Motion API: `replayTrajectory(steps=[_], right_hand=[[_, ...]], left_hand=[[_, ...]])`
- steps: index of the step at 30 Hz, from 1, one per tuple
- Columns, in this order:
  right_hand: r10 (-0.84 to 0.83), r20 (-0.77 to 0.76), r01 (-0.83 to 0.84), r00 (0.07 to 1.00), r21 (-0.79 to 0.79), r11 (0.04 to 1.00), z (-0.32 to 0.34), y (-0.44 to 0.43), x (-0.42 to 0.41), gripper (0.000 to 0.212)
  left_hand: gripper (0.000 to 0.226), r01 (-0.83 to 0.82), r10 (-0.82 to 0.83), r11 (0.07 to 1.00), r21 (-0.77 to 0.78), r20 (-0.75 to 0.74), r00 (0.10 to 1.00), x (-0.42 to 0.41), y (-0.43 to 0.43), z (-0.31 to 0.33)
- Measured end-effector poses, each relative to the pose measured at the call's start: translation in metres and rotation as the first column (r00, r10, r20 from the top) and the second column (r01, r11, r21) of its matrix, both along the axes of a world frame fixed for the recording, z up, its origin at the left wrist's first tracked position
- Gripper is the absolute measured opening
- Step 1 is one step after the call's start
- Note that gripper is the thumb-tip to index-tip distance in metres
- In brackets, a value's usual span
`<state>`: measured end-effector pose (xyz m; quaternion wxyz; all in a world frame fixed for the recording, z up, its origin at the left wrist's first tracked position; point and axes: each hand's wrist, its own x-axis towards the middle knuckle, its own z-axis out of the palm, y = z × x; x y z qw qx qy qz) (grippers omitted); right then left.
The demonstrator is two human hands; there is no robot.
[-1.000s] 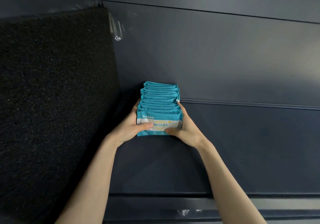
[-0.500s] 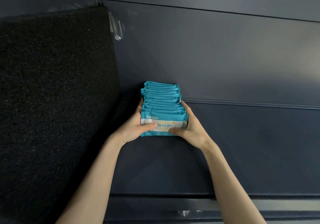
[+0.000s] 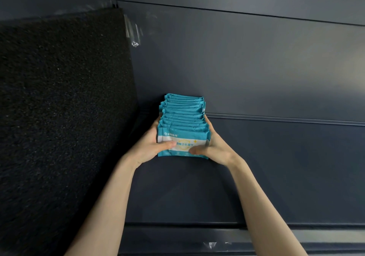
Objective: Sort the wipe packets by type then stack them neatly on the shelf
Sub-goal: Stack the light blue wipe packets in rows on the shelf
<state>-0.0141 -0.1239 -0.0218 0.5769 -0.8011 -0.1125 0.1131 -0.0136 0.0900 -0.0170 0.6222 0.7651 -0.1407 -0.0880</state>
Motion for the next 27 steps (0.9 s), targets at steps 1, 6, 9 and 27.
replayTrajectory(steps=[1,6,9,27], right_hand=[[-0.004,0.001,0.004,1.000,-0.005,1.000,-0.001,0.001,0.000,0.110],[-0.030,0.006,0.030,1.000,-0.020,0.999,0.002,0.004,-0.001,0.109],[-0.064,0.052,0.065,0.997,-0.022,0.998,0.004,0.000,-0.006,0.105],[-0.197,0.290,0.311,0.937,-0.428,0.848,0.012,0.009,-0.028,0.106]], left_hand=[[0.077,-0.007,0.007,1.000,-0.003,0.001,1.000,0.000,0.001,-0.001],[0.080,-0.022,0.021,0.999,0.030,0.019,1.000,0.001,0.002,-0.001],[0.086,-0.031,0.028,0.998,0.063,0.044,0.999,0.001,0.003,-0.003],[0.094,-0.267,0.204,0.931,0.250,0.252,0.946,-0.013,-0.001,0.001]])
